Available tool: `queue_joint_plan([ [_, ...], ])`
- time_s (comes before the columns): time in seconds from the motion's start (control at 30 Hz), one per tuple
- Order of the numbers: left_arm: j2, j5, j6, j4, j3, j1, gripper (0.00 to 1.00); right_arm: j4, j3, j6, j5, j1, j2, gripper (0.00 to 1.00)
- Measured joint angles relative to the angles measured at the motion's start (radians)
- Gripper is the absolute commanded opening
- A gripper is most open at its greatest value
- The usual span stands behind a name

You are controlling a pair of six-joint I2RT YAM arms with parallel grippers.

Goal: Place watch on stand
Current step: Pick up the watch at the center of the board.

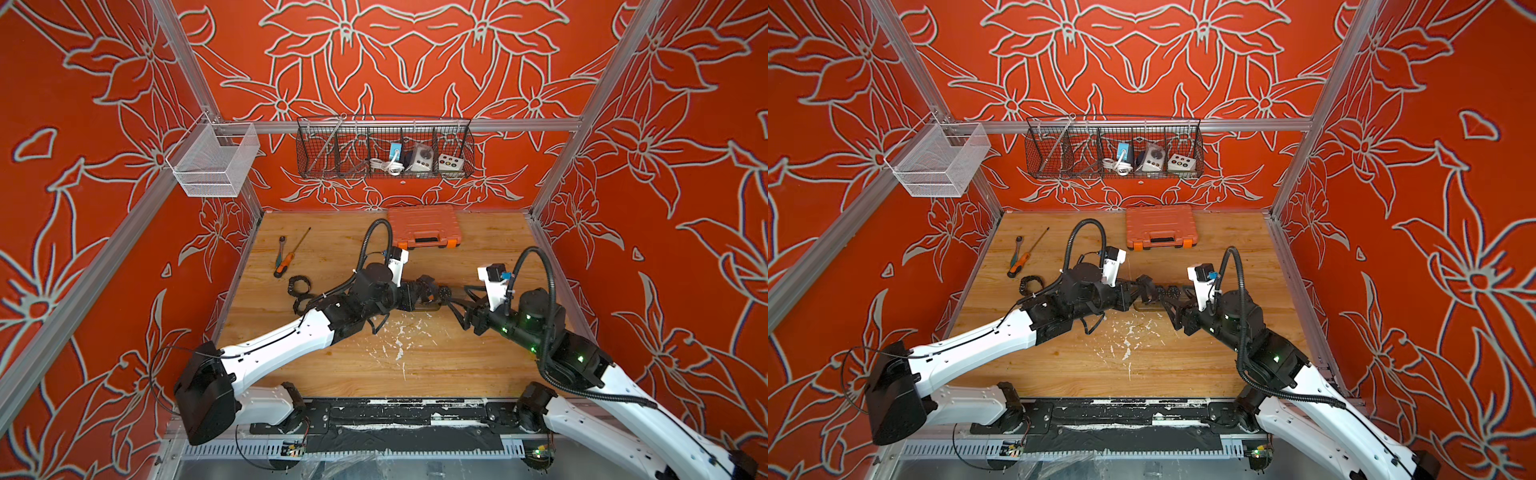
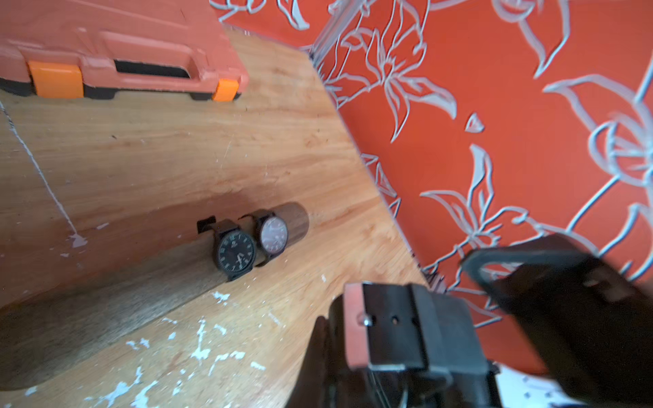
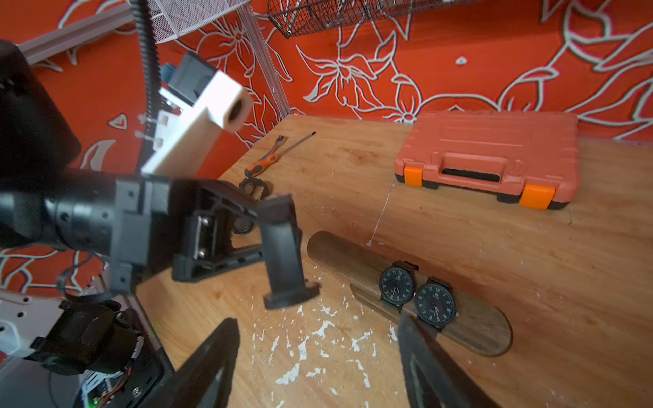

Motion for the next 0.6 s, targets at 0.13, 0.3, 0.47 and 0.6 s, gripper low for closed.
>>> queue_joint_plan([
  [0.13, -0.041, 0.007, -0.097, 0.073, -0.016, 0.008, 0.00, 0.168, -0.144, -0.040, -0.016, 0.000, -0.078, 0.78],
  [0.3, -0.066, 0.021, -0.190, 0.140, -0.024, 0.008, 0.00, 0.386, -0.268, -0.101, -0.033, 0.000, -0.120, 0.79],
  [0.47, -0.066, 0.040, -0.254, 0.171, -0.024, 0.008, 0.00, 0.576, -0.311, -0.136, -0.049, 0.002, -0.073, 0.78],
  [0.6, -0.066, 0.047, -0.288, 0.181, -0.025, 0.008, 0.00, 0.699, -0.312, -0.160, -0.052, 0.005, -0.018, 0.78],
])
